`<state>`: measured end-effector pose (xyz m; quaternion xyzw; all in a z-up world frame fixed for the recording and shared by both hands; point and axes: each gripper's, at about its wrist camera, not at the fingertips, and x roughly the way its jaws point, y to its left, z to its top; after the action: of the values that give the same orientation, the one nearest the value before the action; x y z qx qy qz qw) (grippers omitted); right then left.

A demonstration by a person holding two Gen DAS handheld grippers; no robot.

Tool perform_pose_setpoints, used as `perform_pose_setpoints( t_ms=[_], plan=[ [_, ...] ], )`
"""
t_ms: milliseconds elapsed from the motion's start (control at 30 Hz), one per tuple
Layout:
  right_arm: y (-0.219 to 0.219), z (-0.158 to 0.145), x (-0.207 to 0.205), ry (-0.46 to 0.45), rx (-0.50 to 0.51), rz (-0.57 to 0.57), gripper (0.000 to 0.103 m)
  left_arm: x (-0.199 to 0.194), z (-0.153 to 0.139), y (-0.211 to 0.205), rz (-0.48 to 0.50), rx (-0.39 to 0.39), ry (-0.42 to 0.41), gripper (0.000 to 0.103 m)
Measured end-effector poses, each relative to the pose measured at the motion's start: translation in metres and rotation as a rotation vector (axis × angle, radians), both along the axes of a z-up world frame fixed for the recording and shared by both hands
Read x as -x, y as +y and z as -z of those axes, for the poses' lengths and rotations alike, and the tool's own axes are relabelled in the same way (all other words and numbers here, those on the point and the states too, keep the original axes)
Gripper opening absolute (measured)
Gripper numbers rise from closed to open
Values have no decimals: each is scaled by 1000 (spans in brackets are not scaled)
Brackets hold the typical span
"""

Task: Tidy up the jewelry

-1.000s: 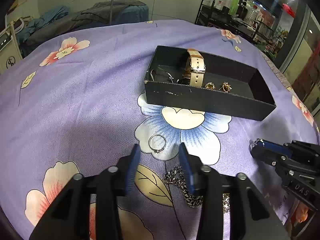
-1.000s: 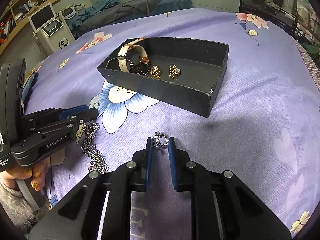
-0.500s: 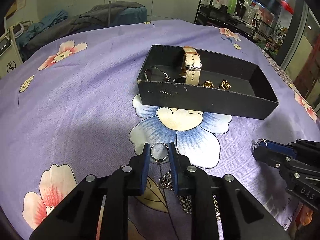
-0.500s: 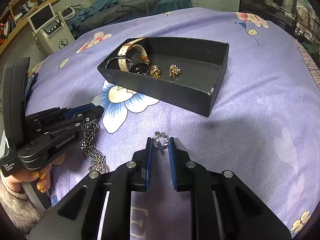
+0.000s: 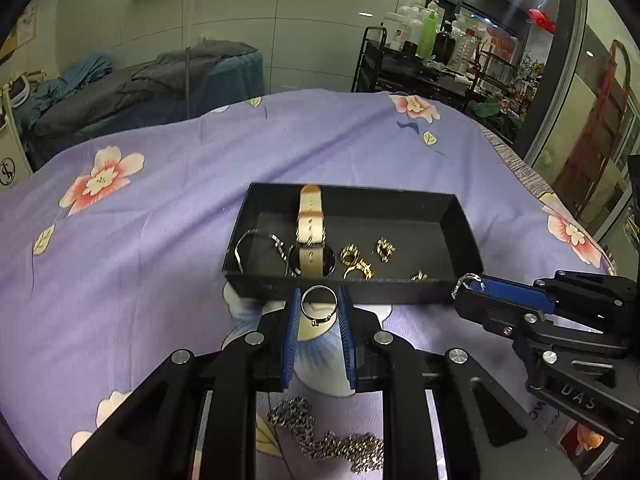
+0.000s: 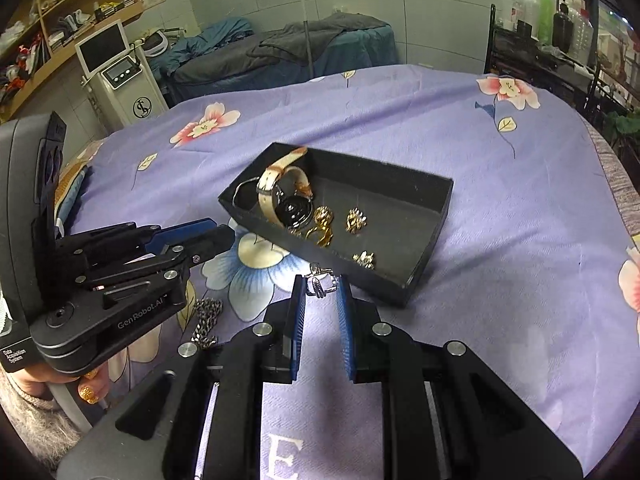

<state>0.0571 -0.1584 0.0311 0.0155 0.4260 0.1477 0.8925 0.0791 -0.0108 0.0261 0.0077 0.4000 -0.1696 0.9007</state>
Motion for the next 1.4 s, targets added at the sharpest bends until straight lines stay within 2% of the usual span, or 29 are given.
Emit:
perform_pose_setpoints(
  t_ms=[200,400,467,500,533,733,833,967,1200,1400],
  plan=[
    [-18,3,-31,13,-7,42,17,-22,-7,-19,44,-22,-21,19],
    [-25,5,-40,3,8,59,18,-27,-3,-20,51,-32,-15,19],
    [-25,5,-39,-4,18,65,27,-25,-4,-17,48,-35,-18,26],
    [-27,4,-38,-11,16,74,41,-24,-4,-15,39,-37,-23,36],
    [-28,4,-37,-16,12,83,45,-23,-5,-12,28,-37,-28,43],
    [-24,-4,-18,-35,20,75,45,-12,-9,20,-42,-13,-31,64],
    [-14,-1,-3,-33,43,35,45,-5,-1,41,-85,0,6,66],
    [1,14,13,18,44,-21,46,11,15,60,-129,3,46,71],
    [28,41,36,93,44,-105,46,33,41,64,-146,-14,111,74],
    [45,52,48,122,45,-165,46,44,52,65,-163,-24,134,75]
  ],
)
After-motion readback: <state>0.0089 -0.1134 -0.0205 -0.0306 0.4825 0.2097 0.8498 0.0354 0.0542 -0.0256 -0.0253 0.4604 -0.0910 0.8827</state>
